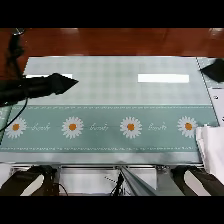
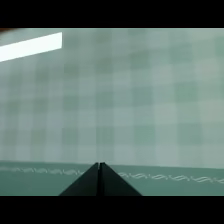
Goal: Fold the shirts.
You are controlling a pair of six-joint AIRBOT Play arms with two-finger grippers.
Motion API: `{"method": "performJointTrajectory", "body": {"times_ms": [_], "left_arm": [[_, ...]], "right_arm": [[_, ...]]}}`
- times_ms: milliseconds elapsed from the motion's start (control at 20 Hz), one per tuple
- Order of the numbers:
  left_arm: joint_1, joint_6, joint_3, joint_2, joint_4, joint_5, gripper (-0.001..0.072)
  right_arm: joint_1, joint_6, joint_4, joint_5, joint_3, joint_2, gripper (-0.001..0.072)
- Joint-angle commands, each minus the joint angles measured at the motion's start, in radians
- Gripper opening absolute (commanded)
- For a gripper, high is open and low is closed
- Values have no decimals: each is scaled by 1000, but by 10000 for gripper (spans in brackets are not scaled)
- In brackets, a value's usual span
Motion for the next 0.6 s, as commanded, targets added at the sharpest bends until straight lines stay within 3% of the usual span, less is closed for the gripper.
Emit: {"method": "performJointTrajectory", "body": {"times_ms": [0, 100, 300, 550], "left_arm": [[-243, -288, 155, -185, 591, 47, 26], [-277, -420, 150, -266, 779, 5, 28], [-229, -422, 149, -342, 799, -155, 28], [-226, -422, 148, -361, 799, -183, 28]], "right_arm": [[415, 282, -408, -96, -73, -138, 23], [442, 385, -507, -34, -97, -270, 23], [414, 383, -521, 10, -97, -343, 23], [414, 391, -514, 27, -97, -331, 23]]}}
